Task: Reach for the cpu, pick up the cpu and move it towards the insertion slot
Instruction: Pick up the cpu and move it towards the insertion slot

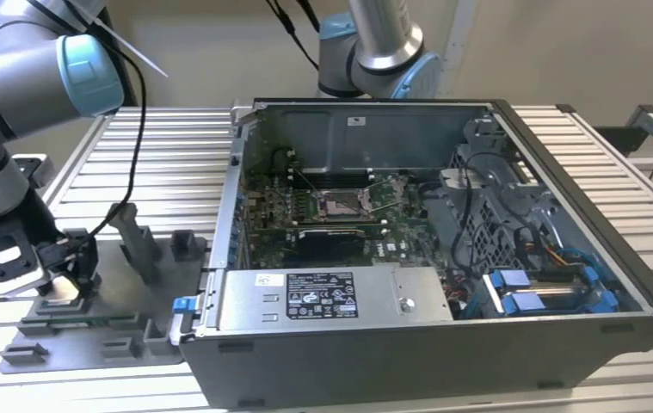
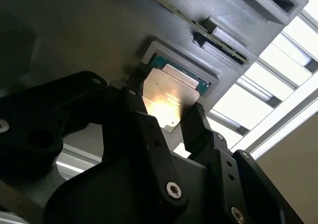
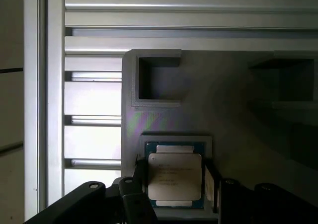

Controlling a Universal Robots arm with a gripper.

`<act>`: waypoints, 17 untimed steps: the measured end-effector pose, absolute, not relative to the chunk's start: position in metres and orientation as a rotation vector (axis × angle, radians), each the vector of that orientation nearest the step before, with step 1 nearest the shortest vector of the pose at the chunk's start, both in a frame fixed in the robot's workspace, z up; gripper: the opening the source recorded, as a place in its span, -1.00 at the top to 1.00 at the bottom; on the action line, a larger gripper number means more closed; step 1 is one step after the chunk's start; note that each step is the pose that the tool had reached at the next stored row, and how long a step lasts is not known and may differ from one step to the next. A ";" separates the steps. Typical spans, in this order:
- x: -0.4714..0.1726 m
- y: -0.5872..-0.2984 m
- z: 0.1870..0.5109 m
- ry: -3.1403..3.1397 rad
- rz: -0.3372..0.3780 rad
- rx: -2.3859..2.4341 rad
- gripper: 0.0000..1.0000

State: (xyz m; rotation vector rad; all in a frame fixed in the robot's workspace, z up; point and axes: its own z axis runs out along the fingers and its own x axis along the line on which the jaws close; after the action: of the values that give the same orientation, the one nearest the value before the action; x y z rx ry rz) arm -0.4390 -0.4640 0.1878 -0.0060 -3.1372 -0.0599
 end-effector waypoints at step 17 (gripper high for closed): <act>-0.439 -0.464 0.213 -3.137 -0.060 -0.006 1.00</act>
State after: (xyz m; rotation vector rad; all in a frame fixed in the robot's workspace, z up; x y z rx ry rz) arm -0.4390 -0.4640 0.2125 -0.0061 -3.1366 -0.0597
